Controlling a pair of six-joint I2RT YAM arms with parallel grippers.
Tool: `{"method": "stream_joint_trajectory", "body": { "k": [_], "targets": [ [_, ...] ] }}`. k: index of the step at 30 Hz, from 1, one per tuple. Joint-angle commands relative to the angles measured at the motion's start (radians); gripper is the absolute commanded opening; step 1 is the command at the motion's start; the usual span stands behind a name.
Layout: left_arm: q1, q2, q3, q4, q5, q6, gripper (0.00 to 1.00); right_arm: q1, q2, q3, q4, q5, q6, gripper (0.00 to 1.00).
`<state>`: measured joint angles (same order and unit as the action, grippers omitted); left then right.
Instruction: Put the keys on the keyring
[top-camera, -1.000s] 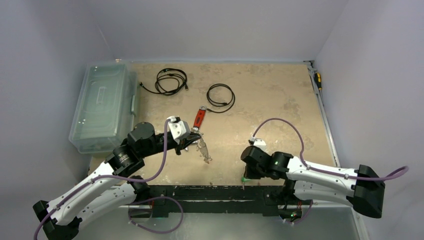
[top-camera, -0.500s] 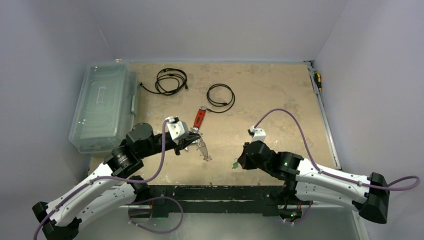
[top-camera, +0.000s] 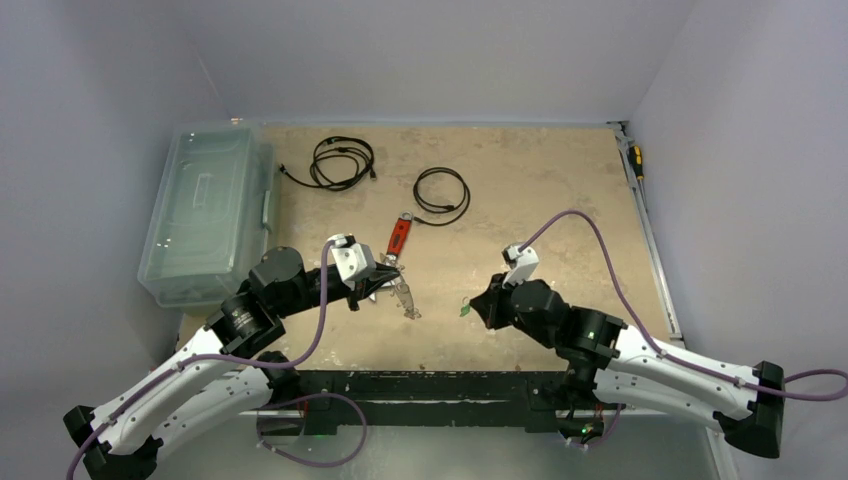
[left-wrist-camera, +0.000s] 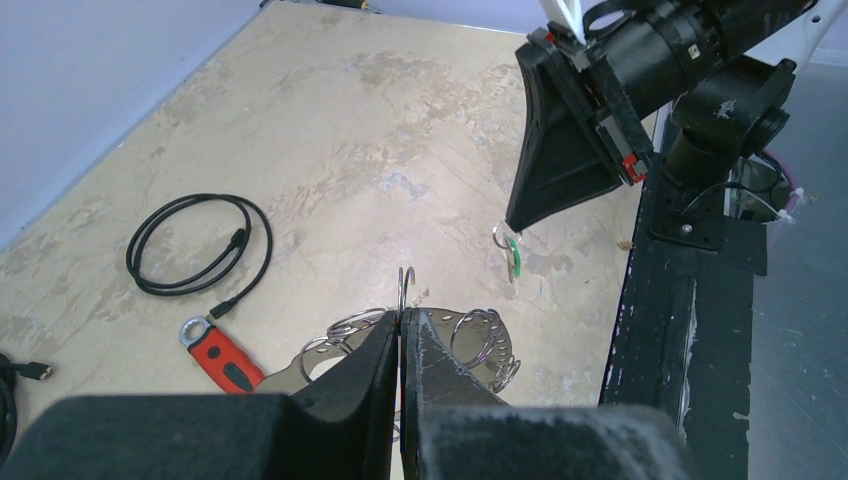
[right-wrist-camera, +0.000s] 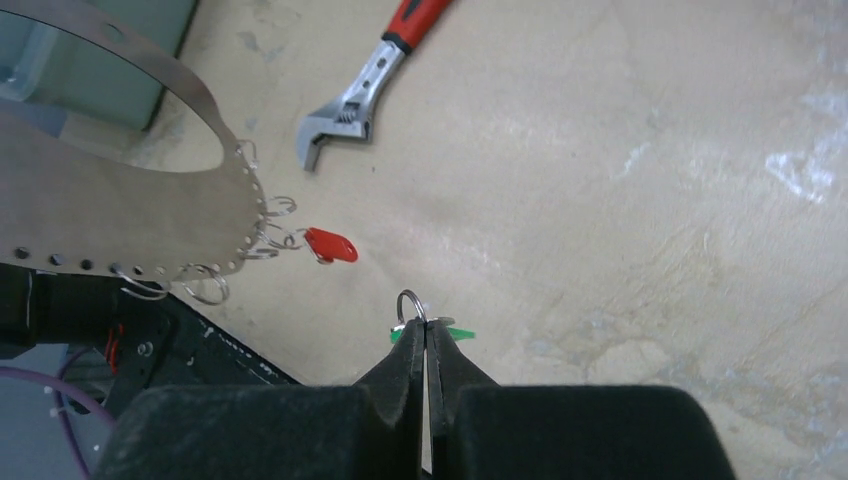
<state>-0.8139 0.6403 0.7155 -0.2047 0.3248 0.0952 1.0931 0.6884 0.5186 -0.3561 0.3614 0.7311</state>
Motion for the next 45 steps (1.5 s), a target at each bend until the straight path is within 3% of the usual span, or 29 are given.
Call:
{"method": "stream_joint_trajectory", "body": {
  "k": [1,24,45],
  "targets": [
    [0.002,-0.004,0.036,0.044,-0.007,0.017,0.00,0.004,-0.011,0.080,0.130,0.051,-0.168,0.00],
    [0.006,0.047,0.019,0.063,0.063,0.013,0.00,0.005,0.101,0.183,0.536,-0.113,-0.766,0.00],
    [0.011,0.061,0.020,0.071,0.070,-0.012,0.00,0.074,0.174,0.271,0.486,-0.288,-0.858,0.00]
  ]
}}
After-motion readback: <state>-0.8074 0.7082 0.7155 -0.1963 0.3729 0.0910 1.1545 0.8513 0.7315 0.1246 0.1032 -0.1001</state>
